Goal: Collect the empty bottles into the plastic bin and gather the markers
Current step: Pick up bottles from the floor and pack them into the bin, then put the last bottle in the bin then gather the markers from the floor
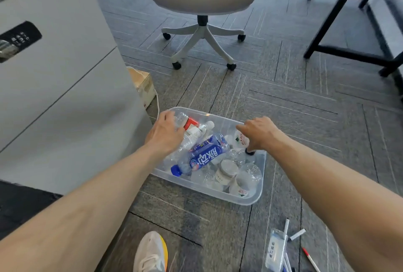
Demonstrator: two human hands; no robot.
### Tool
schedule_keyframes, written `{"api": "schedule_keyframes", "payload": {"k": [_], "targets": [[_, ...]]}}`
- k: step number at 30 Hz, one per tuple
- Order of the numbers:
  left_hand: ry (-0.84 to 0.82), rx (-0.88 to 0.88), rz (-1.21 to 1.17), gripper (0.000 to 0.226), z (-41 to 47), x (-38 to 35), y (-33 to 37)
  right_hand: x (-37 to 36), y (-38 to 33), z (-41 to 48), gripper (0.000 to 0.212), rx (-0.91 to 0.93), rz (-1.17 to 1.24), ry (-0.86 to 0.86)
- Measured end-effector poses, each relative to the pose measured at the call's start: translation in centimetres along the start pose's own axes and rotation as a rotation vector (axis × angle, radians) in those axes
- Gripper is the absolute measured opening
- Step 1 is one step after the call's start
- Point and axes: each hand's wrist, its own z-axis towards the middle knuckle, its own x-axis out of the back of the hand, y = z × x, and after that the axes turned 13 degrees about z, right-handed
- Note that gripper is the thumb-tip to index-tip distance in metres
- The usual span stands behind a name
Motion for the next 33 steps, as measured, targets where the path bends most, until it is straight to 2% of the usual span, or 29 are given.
{"api": "schedule_keyframes", "payload": {"k": [2,6,9,12,16,21,27,33], "targets": [[-0.024,-0.005,0.024,0.057,-0.3,0.7,0.3,1.1,-0.2,0.2,0.058,0.029,0.071,0.066],[-0.082,-0.024,0.053,0.052,-2.7,2.8,2.9,3.3,0.9,-4.3,0.051,-0.016,0.129,0.215],[-0.138,-0.038,-0.005,0.050,-6.4,3.8,5.9,4.1,1.7,-10.5,0.056,-0.080,0.157,0.242],[-0.202,-0.096,-0.030,0.049,-10.7,4.3,8.7,4.5,1.6,-16.9,0.050,-0.116,0.181,0.255],[-0.286,-0.148,-0.037,0.033,-16.4,4.6,12.2,3.6,0.8,-24.7,0.051,-0.111,0.224,0.283],[-0.376,-0.216,0.076,0.057,-21.8,3.3,15.2,0.1,0.1,-31.7,0.053,-0.143,0.291,0.307],[-0.416,-0.247,0.139,0.059,-23.6,-3.7,17.6,-8.0,0.3,-36.1,0.059,-0.298,0.502,0.306],[-0.597,-0.267,0.219,0.059,-25.2,-18.3,17.6,-19.8,0.9,-38.6,0.061,-0.580,0.910,0.279]]}}
